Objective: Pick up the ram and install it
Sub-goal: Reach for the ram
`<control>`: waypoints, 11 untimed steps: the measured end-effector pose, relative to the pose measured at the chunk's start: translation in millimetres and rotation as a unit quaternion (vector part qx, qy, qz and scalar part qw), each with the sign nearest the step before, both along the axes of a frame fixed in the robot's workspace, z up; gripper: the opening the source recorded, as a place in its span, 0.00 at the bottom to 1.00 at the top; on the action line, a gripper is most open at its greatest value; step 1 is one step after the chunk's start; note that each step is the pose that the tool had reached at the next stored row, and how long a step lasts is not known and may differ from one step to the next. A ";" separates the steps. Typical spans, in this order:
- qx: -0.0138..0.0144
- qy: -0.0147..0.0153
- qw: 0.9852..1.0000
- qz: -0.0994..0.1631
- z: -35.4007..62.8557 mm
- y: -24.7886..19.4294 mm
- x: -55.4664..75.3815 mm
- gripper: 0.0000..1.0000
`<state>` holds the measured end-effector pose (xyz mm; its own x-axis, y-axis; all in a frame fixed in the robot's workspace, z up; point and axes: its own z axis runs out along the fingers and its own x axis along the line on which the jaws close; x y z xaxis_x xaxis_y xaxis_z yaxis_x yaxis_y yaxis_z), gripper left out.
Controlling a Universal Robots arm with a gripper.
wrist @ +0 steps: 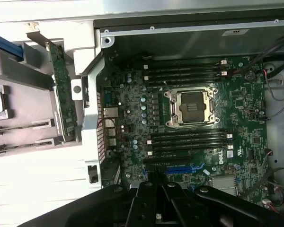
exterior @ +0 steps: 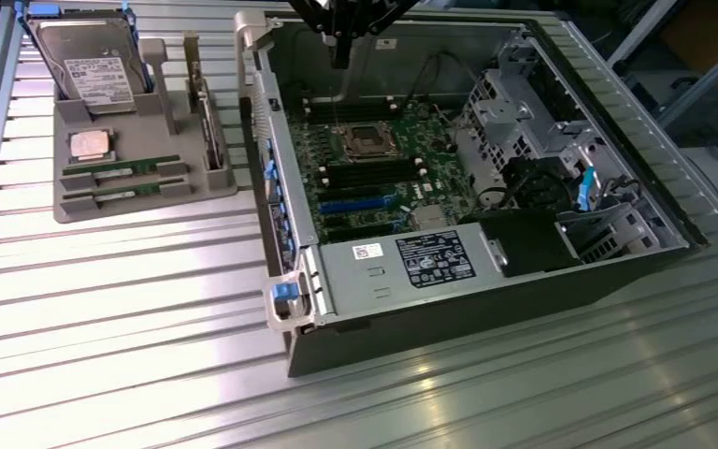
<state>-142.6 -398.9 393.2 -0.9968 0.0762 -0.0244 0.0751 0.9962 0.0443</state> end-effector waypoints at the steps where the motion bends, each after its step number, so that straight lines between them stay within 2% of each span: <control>1: 0.000 0.000 1.000 0.000 -0.1 0.0 -0.5 0.11; 11: 0.000 0.000 1.000 0.000 -0.2 0.0 -5.2 0.11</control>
<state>-147.8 -398.9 393.0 -0.9968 0.0762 -0.0245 0.0751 0.9962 0.0444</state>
